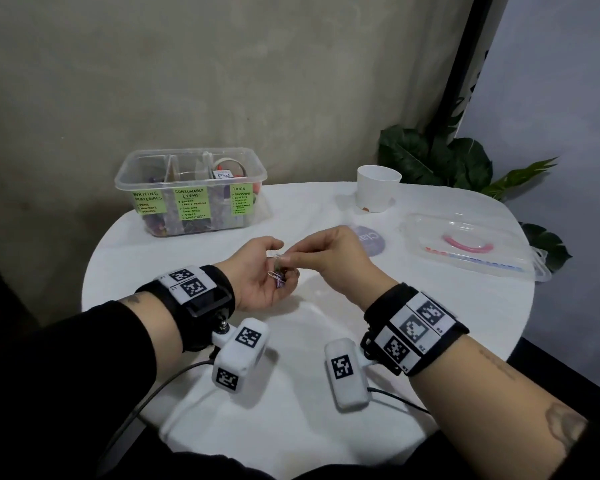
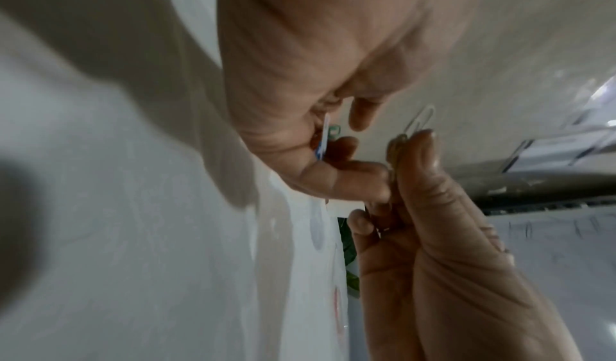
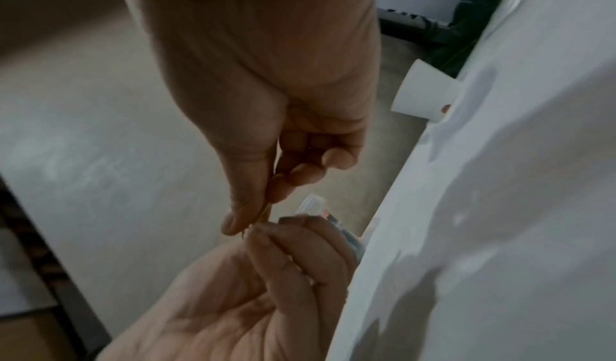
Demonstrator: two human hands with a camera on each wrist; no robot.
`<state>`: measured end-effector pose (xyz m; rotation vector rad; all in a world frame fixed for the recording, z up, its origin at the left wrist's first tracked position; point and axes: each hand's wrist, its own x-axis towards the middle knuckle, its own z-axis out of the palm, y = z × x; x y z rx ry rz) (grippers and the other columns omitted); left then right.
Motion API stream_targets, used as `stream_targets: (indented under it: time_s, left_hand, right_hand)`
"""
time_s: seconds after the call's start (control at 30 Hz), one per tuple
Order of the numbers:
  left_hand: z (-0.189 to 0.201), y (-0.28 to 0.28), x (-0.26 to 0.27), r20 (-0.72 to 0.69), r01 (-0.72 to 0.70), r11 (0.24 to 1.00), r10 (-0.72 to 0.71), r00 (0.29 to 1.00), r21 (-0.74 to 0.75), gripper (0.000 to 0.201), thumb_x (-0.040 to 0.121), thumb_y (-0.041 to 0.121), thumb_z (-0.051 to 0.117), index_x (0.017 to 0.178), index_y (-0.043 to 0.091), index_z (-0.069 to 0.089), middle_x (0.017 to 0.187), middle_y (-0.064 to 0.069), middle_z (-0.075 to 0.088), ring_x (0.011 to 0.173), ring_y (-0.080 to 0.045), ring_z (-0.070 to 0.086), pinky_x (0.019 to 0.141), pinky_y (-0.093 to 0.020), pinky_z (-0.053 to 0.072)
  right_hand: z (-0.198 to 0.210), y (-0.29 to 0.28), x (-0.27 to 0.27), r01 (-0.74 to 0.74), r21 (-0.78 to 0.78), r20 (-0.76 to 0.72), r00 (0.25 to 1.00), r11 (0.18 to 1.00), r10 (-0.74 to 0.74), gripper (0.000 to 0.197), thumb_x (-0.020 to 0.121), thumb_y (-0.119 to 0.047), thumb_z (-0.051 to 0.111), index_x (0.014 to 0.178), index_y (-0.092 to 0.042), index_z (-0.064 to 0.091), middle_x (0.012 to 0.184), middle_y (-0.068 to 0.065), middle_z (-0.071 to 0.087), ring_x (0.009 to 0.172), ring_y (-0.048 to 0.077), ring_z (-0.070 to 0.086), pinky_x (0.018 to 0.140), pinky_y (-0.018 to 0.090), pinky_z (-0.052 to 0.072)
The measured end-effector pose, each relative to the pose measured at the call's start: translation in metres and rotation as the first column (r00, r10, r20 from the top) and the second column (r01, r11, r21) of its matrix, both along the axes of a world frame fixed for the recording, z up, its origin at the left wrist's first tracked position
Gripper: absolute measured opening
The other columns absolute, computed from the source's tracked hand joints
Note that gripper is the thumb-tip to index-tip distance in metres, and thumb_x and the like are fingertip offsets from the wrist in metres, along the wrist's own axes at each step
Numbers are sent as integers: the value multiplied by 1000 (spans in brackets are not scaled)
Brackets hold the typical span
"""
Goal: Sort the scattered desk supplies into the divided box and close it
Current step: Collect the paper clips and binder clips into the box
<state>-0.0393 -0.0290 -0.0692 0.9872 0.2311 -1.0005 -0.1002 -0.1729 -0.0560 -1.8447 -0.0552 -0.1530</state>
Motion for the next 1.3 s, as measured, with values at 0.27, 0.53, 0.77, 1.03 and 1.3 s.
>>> stream_targets:
  time_s: [0.27,0.53,0.77,1.03,1.3]
  left_hand:
    - [7,36,25,20,-55,997,54,998,48,31,95,25,40,67,14,48,53,5,39,32,-7,35,28,-12,22]
    - [69,70,103,652,-446,881,245,718,160,34,97,19,40,62,20,41,54,4,28,41,-9,20,36,-16,13]
    - [88,82,167,883,-632,657,-112,456,410,34,104,10,33,129,-4,51,132,-25,52,122,-36,48,101,-37,34]
    - [69,77,175,882,-663,581,-304,361,472,38,100,25,38,102,5,70,95,-9,68,94,-29,61,80,-32,47]
    - [57,7,139,952,-674,723,-290,-97,152,19,90,27,56,83,13,67,89,0,58,81,-20,56,78,-32,43]
  right_hand:
    - [6,36,57,103,-317,163,985,943,-53,25,100,-18,55,118,-12,71,111,0,67,98,11,60,82,17,43]
    - [30,58,141,64,-804,217,957,591,191,60,89,5,46,148,-10,39,154,8,37,139,26,37,111,30,29]
    - [10,74,161,95,-782,200,974,616,104,67,89,4,43,153,-9,30,160,10,28,148,25,26,116,30,25]
    - [2,74,169,99,-786,204,973,610,104,74,87,5,40,157,-12,20,165,4,17,152,18,13,119,27,18]
    - [13,19,149,151,-274,185,977,950,-102,41,91,-8,58,130,-20,58,132,-4,59,122,13,52,97,22,37]
